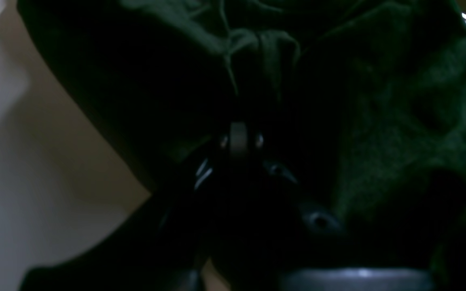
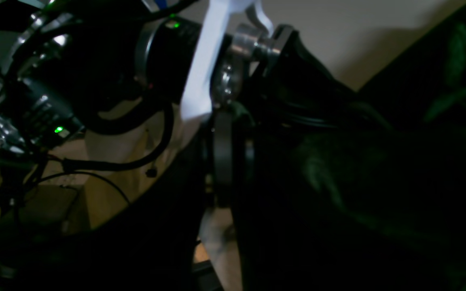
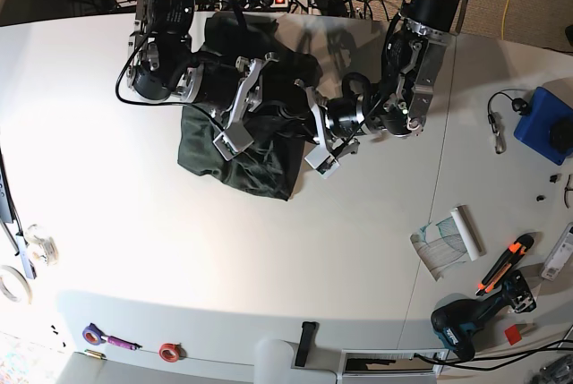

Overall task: Layout the t-shirt on the table in an organized manner, then fold the t-shirt properly
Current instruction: 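Grasp the folded collar end with the right gripper and press it down, then release the hem side and move the left gripper away from the bundle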

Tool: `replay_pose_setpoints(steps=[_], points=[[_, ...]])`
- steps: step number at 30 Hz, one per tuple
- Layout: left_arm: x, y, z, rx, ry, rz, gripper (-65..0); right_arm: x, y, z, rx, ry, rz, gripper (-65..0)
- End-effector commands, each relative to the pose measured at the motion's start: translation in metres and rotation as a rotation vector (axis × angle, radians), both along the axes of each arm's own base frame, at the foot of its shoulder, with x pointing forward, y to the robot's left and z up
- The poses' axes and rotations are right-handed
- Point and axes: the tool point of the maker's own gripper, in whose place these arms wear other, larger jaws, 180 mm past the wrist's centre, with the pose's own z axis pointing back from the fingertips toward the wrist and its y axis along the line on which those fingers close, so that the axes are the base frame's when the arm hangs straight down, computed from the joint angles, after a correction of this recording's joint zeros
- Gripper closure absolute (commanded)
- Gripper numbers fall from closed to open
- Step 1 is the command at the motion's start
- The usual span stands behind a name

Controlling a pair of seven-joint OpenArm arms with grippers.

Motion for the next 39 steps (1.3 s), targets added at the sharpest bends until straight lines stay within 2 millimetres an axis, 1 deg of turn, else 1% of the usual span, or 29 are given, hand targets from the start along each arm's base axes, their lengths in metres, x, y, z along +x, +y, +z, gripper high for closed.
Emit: replay_pose_setpoints(steps=[1,4,7,13,17,22,24,30,33,39], points=[[0.001,0.004,-0.01,0.079,0.029,0.012,0.0,-0.014,0.015,0.006,0.039,0.006,0.069,0.0],[0.002,0.003,-0.009,0.073,0.024,0.017,0.0,-0.014,0.015,0.006,0.036,-0.004,0.074,0.0],[0.009,0.002,-0.003,0.057,0.002,0.026,0.0,-0.013,0.013,0.003,0.015,-0.002,0.071,0.0],[0.034,-0.001,0.028,-0.04,-0.035,0.048,-0.9,-0.013,0.012,0.001,0.004,-0.001,0.07,0.0],[0.043,0.001,0.046,-0.083,-0.075,0.018,-0.9,-0.013,0.013,0.001,0.004,-0.001,0.07,0.0],[0.046,0.005,0.066,-0.184,-0.084,0.004,-0.9,-0.013,0.013,0.001,0.004,-0.001,0.07,0.0],[0.044,0.005,0.072,-0.217,-0.085,-0.011,-0.3,-0.013,0.013,0.001,0.004,-0.001,0.07,0.0],[0.043,0.002,0.08,-0.273,-0.07,-0.01,0.0,-0.013,0.013,0.001,0.004,-0.001,0.07,0.0],[0.045,0.002,0.081,-0.269,-0.075,-0.011,0.0,-0.013,0.013,0.001,0.004,-0.001,0.07,0.0],[0.055,0.008,0.075,-0.169,-0.121,-0.019,0.0,-0.013,0.013,0.002,0.013,-0.001,0.071,0.0]])
